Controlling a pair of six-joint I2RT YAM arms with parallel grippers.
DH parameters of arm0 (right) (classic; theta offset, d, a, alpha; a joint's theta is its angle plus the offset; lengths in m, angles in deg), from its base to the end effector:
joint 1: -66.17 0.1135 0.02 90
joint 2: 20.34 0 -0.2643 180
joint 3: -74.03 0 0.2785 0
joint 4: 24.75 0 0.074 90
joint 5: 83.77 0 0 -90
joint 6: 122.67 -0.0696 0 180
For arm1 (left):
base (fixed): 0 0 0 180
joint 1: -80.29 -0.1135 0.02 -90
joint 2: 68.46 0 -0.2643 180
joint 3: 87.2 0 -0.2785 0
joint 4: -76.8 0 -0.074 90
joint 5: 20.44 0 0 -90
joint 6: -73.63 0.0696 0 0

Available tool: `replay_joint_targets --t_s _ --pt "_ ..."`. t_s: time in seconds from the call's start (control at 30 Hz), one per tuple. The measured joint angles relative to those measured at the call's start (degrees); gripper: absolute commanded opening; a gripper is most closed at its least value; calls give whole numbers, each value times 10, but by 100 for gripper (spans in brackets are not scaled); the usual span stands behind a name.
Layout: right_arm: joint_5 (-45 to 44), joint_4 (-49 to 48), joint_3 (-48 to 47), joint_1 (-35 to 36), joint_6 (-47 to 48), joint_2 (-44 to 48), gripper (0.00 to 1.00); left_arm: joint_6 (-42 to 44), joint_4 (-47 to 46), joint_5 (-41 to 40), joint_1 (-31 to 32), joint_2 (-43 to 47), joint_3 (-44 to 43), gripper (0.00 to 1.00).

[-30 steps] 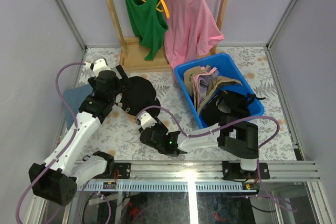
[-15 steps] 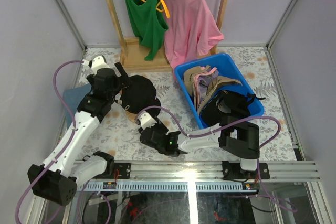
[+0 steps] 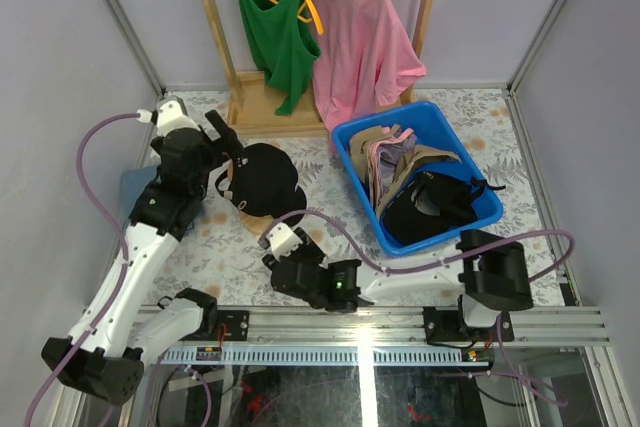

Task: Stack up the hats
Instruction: Adjust the hat on the hat stand.

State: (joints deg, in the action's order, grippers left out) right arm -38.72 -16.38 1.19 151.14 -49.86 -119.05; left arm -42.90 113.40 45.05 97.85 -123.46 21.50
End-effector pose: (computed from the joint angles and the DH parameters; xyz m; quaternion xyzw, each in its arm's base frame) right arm 0.0852 0.4066 0.1839 -0.3071 0.7777 0.1239 0.5344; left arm 0.2609 -0.0523 0.3605 -0.1836 0.7900 -0.0481 0.5830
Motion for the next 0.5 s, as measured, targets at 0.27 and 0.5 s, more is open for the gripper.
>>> replay_joint_targets --t_s 0.27,0.5 --pt "-38 64 6 24 -20 113 66 1 6 14 0 26 -31 100" --pt "-103 84 7 19 5 200 69 8 17 33 0 23 -40 100"
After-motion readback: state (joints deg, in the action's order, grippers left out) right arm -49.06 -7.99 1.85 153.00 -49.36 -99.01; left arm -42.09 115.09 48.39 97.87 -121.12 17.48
